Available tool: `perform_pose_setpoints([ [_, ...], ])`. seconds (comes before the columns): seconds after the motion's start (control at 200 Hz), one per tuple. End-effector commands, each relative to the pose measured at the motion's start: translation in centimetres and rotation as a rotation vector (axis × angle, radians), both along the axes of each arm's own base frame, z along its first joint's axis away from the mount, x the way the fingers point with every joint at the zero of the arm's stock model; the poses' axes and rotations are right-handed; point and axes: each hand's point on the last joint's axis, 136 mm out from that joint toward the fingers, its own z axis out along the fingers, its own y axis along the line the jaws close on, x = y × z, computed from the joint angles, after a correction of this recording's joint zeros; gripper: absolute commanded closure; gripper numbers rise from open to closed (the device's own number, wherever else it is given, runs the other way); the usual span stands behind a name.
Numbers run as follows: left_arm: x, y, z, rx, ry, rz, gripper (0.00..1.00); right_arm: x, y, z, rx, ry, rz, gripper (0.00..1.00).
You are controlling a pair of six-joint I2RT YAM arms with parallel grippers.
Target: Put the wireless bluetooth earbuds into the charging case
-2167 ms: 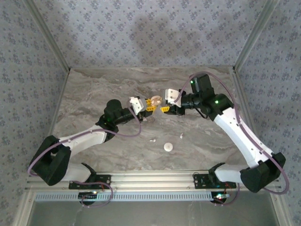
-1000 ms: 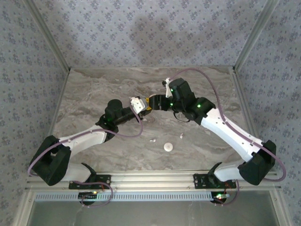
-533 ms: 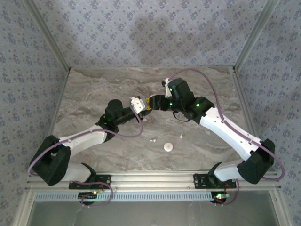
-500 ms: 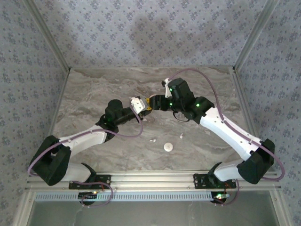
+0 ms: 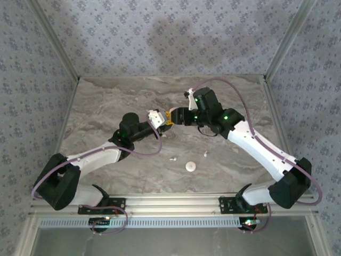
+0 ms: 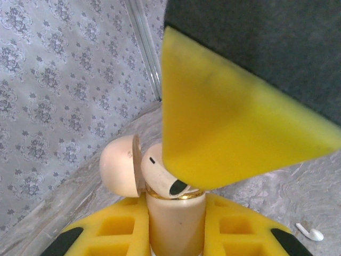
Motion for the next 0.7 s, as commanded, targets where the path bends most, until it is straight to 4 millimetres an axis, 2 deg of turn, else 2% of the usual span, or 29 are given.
perform_pose_setpoints([
  [0.0, -0.3, -0.1, 3.7, -0.071, -0.077, -0.017, 0.89, 0.1, -2.5, -1.4, -0.064, 0.040, -0.066, 0.48],
  [0.43, -0.5, -0.1, 4.1, -0.081, -0.078, -0.020, 0.89, -0.1, -4.5, -1.2, -0.089, 0.041, -0.106, 0.47],
  [0.505, -0.5, -0.1, 4.0, -0.078, -0.074, -0.020, 0.89, -0.1, -4.6, -0.2, -0.067, 0.013, -0.100, 0.46],
  [0.54, -0.5, -0.1, 4.0, -0.077, -0.074, -0.021, 0.89, 0.4, -4.3, 1.1, -0.035, -0.042, -0.098, 0.44],
  [0.595, -0.6, -0.1, 4.1, -0.079, -0.074, -0.024, 0.89, 0.2, -3.6, 2.0, -0.005, -0.076, -0.068, 0.39],
  [0.695, -0.6, -0.1, 4.2, -0.081, -0.074, -0.024, 0.89, -0.4, -2.6, 2.6, 0.000, -0.097, -0.019, 0.33],
])
